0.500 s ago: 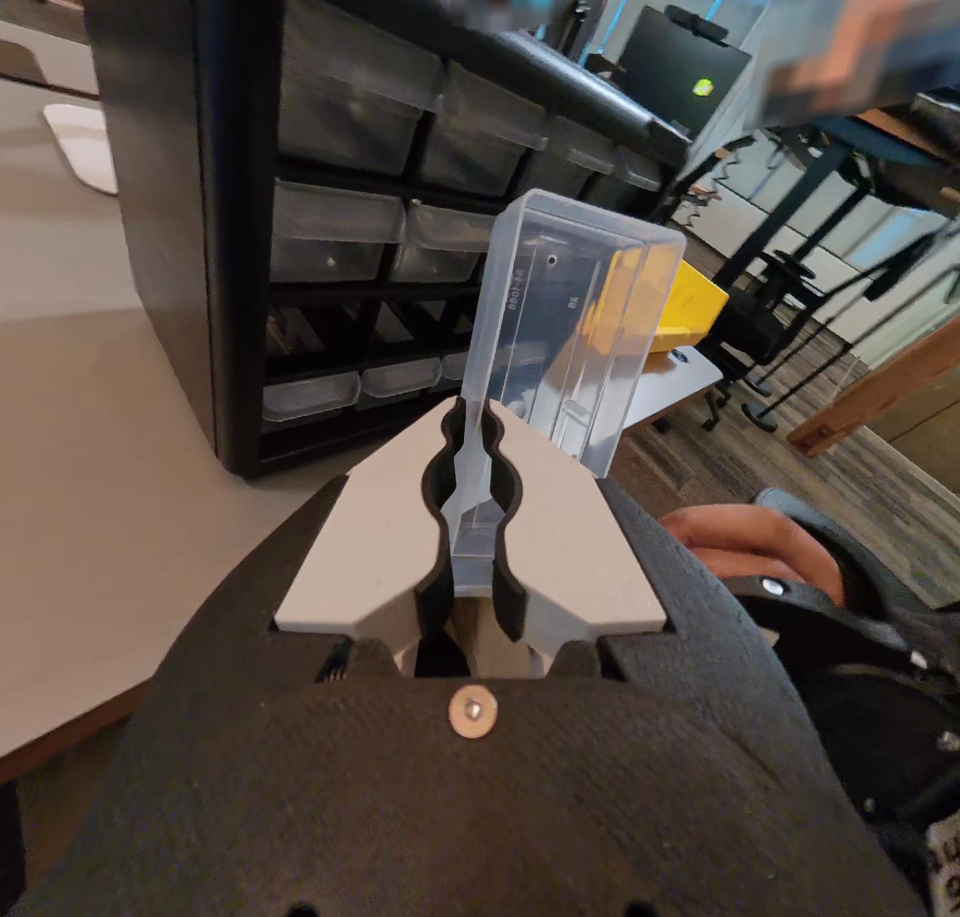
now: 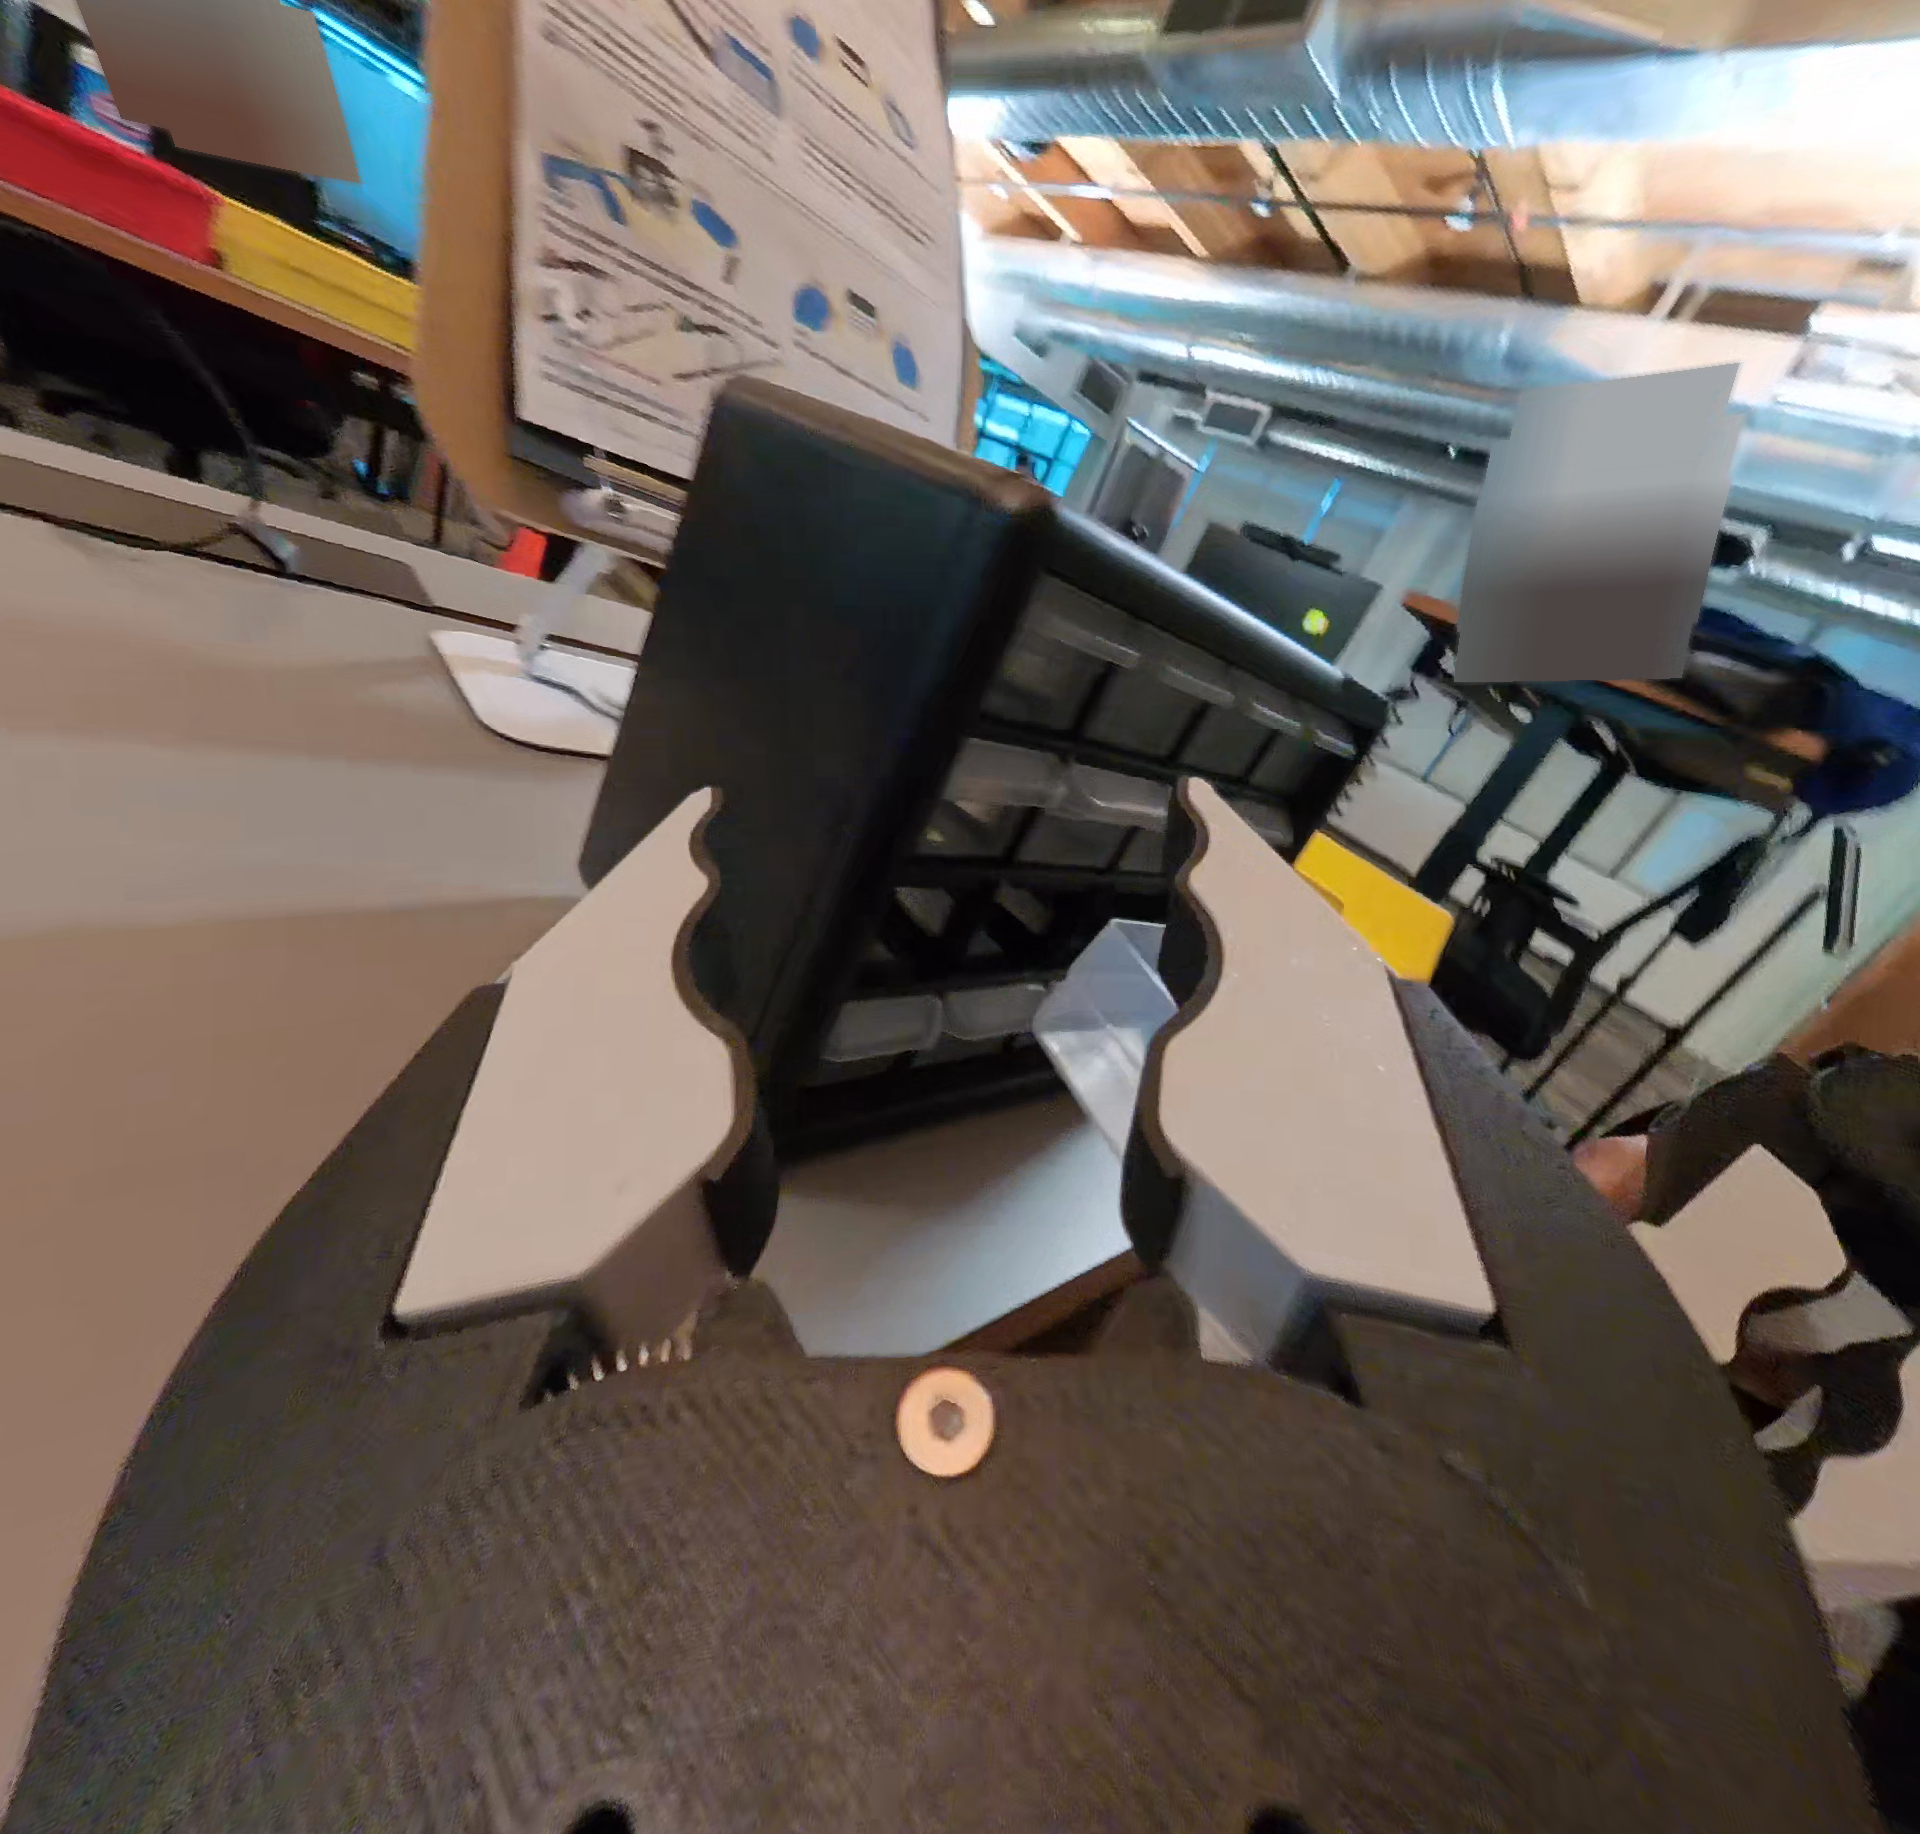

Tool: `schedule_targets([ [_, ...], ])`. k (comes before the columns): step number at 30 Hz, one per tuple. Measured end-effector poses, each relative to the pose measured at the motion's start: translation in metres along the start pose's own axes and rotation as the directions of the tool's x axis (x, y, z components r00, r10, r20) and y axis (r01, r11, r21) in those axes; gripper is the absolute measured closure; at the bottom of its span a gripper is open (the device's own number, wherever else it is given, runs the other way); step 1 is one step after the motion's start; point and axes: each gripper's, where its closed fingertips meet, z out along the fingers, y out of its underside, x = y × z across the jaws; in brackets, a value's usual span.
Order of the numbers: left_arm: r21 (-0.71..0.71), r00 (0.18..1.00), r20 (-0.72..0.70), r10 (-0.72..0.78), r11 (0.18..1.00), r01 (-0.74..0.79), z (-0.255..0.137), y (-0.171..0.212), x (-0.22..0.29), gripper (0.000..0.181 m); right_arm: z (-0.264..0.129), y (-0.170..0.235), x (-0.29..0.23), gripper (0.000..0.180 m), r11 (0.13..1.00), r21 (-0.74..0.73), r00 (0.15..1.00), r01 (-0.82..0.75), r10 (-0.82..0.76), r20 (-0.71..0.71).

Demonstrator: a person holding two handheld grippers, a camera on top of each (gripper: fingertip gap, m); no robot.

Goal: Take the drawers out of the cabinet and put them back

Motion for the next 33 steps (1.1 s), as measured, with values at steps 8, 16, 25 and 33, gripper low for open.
schedule_targets([
  [8,0.177,0.983,0.147,-0.114,0.98,0.087,-0.007,-0.028,-0.059,0.107,-0.01,-0.031,0.027,0.168,0.978,-0.094,0.924,-0.187,0.208,0.322],
  [16,0.234,0.993,0.121,-0.01,0.972,-0.018,0.035,-0.045,-0.053,0.106,-0.001,-0.037,0.049,0.168,0.951,-0.115,0.841,-0.286,0.307,0.446],
  [25,0.224,0.981,0.196,0.004,0.973,-0.049,0.022,-0.046,-0.094,0.112,-0.008,-0.048,0.041,0.168,0.951,-0.115,0.829,-0.288,0.308,0.467],
  [33,0.046,1.0,-0.004,0.006,0.999,-0.005,0.04,-0.026,-0.067,0.101,-0.007,-0.013,0.04,0.168,0.945,-0.143,0.848,-0.295,0.328,0.416],
])
